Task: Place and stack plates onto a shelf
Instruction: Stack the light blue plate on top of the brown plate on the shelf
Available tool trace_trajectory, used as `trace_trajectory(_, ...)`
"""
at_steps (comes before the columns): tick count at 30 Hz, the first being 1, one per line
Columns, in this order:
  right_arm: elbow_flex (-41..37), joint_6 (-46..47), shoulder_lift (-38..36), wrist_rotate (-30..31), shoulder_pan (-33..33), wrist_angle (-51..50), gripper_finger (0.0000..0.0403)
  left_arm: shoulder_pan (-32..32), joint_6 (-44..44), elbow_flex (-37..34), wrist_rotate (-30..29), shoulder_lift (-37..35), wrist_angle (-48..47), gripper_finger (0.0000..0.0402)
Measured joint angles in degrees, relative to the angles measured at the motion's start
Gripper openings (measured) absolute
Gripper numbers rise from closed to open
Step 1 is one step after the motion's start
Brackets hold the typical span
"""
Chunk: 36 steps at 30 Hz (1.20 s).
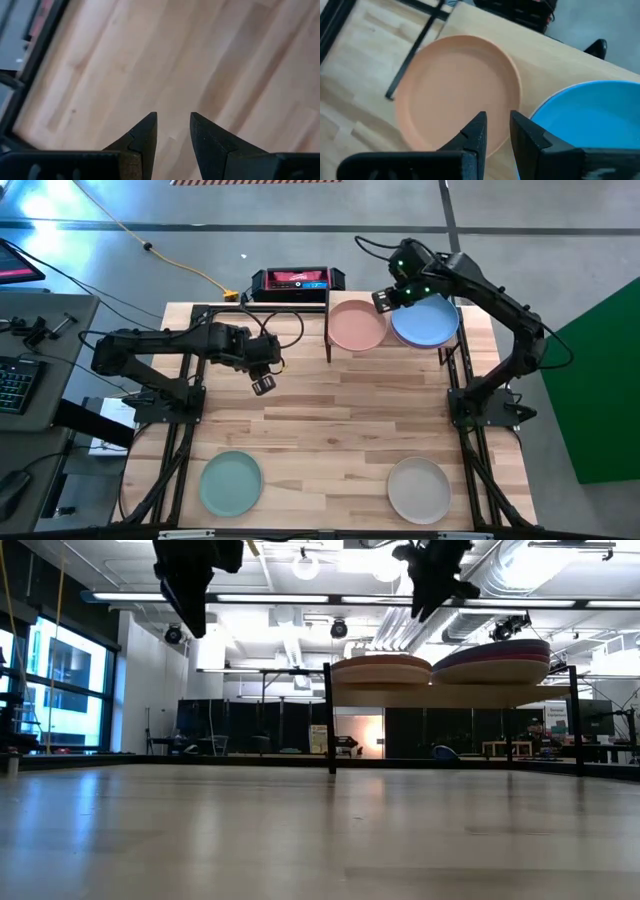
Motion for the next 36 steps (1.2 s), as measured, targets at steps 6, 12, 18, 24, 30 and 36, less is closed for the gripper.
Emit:
trace_trajectory(6, 2.4, 0.9, 0.0, 0.0, 5.3, -2.7, 0.0064, -2.4, 0.0, 0.0, 1.8, 0.0, -0.8, 0.0103)
trace_trajectory(12, 2.3, 4.9, 0.0, 0.0, 10.9, -3.6, 0.0064, -6.5, -0.2, 0.0, 1.8, 0.0, -4.3, 0.0103)
trace_trajectory(18, 2.2, 9.9, 0.0, 1.8, 17.0, -3.7, 0.0064, -11.2, -1.2, 0.0, 4.2, 0.0, -6.1, 0.0103)
trace_trajectory(24, 2.2, 15.1, 0.0, 4.6, 23.0, -3.7, 0.0064, -16.1, -1.6, 0.0, 4.4, 0.0, -6.6, 0.0103)
trace_trajectory(30, 2.2, 19.2, 0.0, 6.8, 28.2, -3.7, 0.0064, -19.7, -1.7, 0.0, 6.3, 0.0, -6.5, 0.0103)
trace_trajectory(36, 2.2, 19.6, 0.0, 7.3, 32.1, -3.7, 0.0064, -23.1, -3.7, 0.0, 7.0, 0.0, -6.6, 0.0103)
